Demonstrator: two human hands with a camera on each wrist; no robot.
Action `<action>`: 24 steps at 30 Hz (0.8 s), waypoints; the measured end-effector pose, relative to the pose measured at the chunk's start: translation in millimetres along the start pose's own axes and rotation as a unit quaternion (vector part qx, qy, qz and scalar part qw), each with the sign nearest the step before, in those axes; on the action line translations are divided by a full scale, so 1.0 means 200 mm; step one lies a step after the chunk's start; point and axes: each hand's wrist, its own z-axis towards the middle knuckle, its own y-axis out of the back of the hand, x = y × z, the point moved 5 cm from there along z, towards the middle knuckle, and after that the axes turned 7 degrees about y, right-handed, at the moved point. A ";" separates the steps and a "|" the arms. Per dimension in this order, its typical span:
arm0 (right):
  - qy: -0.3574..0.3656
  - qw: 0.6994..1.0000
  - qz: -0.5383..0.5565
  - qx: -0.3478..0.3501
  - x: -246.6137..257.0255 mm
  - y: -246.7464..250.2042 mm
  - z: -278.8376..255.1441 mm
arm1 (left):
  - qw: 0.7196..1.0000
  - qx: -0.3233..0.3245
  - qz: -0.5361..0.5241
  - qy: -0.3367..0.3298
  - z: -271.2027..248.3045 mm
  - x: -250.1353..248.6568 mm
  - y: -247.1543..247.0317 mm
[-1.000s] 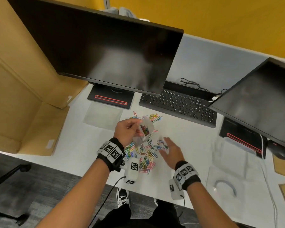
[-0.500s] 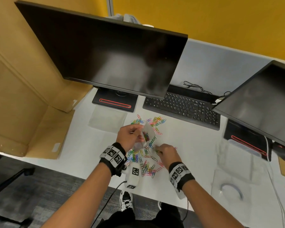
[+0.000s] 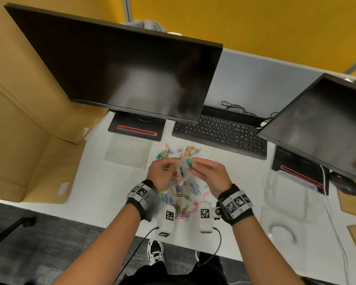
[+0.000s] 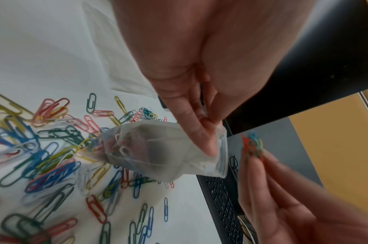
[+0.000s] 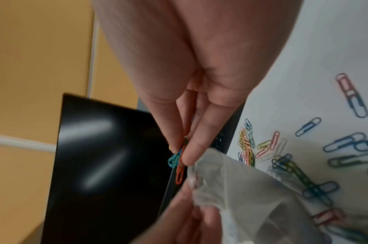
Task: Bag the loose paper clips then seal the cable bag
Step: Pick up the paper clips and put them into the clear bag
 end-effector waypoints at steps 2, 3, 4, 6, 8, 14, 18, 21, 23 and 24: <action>0.030 0.992 -0.122 0.004 -0.02 -0.04 0.01 | 1.000 0.002 -0.016 0.005 -0.01 0.00 -0.02; 0.055 0.976 -0.211 0.001 -0.02 -0.05 0.02 | 1.000 0.003 -0.021 0.006 -0.01 0.00 -0.03; 0.082 0.948 -0.306 -0.003 -0.01 -0.07 0.02 | 1.000 0.005 -0.024 0.007 -0.02 0.00 -0.03; 0.126 0.896 -0.425 0.004 0.01 -0.12 0.01 | 1.000 0.009 -0.026 0.007 -0.02 0.00 -0.04; 0.148 0.877 -0.457 0.018 0.03 -0.16 0.01 | 1.000 0.012 -0.016 -0.002 -0.02 0.00 -0.05; 0.173 0.796 -0.579 0.043 0.02 -0.21 0.06 | 1.000 0.009 0.004 -0.014 -0.01 -0.02 -0.05; 0.166 0.786 -0.595 0.037 0.03 -0.21 0.06 | 0.999 0.013 0.019 -0.030 -0.01 -0.02 -0.05; 0.157 0.794 -0.583 0.071 0.01 -0.21 0.05 | 0.999 0.028 0.005 -0.018 -0.01 -0.01 -0.06; 0.153 0.820 -0.542 0.106 0.03 -0.20 0.02 | 0.999 0.032 -0.010 -0.007 -0.01 0.01 -0.06; 0.155 0.842 -0.505 0.107 0.05 -0.18 0.00 | 0.999 0.031 -0.015 -0.001 -0.01 0.01 -0.06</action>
